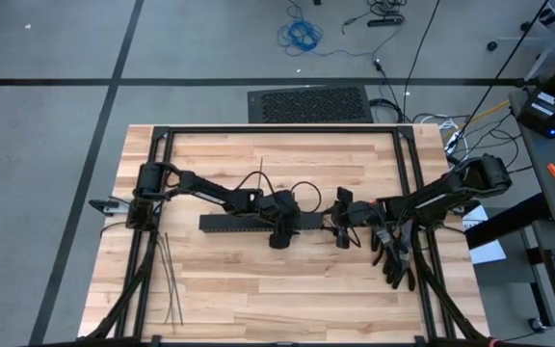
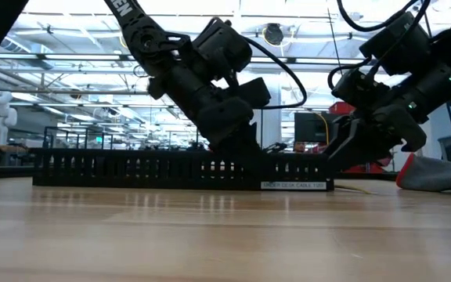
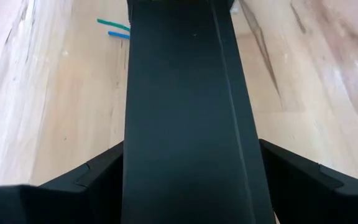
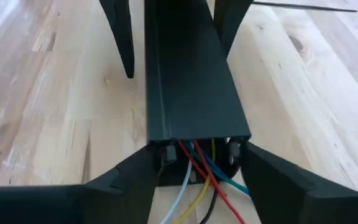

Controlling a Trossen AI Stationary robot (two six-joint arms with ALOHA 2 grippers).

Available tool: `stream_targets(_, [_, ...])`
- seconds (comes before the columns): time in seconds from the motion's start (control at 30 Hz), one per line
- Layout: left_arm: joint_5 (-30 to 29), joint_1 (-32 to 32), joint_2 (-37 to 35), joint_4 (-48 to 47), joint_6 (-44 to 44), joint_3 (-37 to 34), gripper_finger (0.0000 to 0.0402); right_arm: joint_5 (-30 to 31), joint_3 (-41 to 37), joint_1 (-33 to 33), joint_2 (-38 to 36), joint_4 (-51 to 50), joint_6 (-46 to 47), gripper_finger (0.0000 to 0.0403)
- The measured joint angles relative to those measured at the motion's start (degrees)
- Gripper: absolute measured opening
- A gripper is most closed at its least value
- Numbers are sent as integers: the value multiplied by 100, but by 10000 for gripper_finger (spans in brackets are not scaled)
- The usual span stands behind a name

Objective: Ziptie cables
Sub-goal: Close the black cable duct

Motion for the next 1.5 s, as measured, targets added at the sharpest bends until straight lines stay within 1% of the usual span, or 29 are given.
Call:
stream_targets(0.13, [-120,-5,-233,-97,142,-31,313,-4,11,-1,-7,-55,45,185])
stream_targets(0.27, [-245,-6,-563,135,308,-13,313,0,11,-2,-7,-68,40,173])
stream_targets(0.43, [-254,5,-631,477,441,-13,313,-3,11,-2,-7,-88,38,172])
stream_targets(0.57, [-254,11,-563,460,502,-6,313,-5,11,0,-7,-94,42,172])
stream_targets(1.1, [-260,138,-393,515,237,5,313,-23,9,0,-4,-101,44,171])
stream_targets(1.27, [-444,184,-380,568,199,7,313,-44,6,2,-2,-116,42,171])
stream_targets(1.5, [-448,190,-309,603,54,14,313,-46,5,2,-2,-119,45,171])
